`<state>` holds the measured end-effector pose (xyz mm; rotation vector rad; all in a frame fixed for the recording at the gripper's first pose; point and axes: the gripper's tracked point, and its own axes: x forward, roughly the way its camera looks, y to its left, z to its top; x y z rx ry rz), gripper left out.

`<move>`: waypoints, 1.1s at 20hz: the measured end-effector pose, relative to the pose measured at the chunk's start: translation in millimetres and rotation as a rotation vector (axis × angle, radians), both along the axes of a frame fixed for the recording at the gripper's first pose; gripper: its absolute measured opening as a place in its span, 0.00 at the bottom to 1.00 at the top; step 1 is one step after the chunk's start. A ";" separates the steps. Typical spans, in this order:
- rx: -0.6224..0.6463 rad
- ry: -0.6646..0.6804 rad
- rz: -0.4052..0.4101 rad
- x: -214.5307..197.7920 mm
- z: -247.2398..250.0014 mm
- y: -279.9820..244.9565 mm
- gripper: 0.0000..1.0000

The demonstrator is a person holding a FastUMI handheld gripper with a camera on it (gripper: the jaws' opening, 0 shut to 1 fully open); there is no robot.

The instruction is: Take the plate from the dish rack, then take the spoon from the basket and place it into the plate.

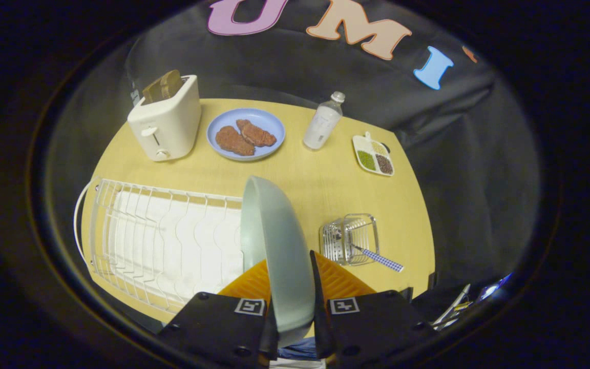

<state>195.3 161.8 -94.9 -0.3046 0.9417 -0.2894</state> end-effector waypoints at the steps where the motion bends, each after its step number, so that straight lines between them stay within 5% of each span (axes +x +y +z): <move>1: 0.002 -0.011 -0.007 1.7 3.9 0.9 0.32; 10: 0.189 -0.119 0.002 -7.1 44.3 -15.0 0.32; 17: 0.599 -0.287 0.054 -51.9 81.9 -49.5 0.31; 22: 0.826 -0.344 -0.002 -114.2 48.0 -106.3 0.31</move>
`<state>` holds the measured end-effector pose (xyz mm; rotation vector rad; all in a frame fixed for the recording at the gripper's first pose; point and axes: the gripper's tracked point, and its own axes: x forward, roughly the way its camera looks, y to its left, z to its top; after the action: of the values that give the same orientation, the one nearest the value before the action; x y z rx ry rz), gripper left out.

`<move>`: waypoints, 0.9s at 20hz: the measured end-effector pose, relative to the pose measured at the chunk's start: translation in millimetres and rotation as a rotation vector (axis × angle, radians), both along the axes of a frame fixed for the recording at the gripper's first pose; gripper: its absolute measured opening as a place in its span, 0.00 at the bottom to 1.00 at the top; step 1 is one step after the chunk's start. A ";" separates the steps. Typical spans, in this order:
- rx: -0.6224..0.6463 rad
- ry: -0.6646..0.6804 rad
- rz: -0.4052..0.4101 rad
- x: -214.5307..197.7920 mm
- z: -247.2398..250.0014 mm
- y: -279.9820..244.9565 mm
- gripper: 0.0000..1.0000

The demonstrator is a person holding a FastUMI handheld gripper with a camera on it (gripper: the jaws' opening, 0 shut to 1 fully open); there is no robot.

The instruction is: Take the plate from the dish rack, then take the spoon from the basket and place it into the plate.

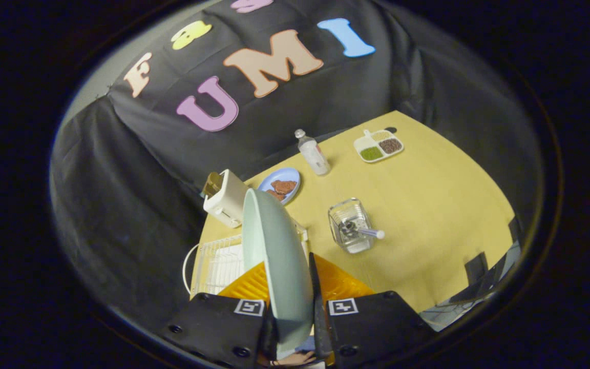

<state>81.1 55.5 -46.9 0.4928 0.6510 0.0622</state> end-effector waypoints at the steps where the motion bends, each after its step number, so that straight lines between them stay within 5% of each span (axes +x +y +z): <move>1: 0.037 0.003 -0.021 -8.4 -12.6 -15.0 0.31; 7: 0.174 0.087 -0.106 -48.6 -115.7 -77.0 0.31; 18: 0.283 0.122 -0.107 -9.6 -210.3 -89.7 0.31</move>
<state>71.4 -34.2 -257.2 0.8086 0.7386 0.0227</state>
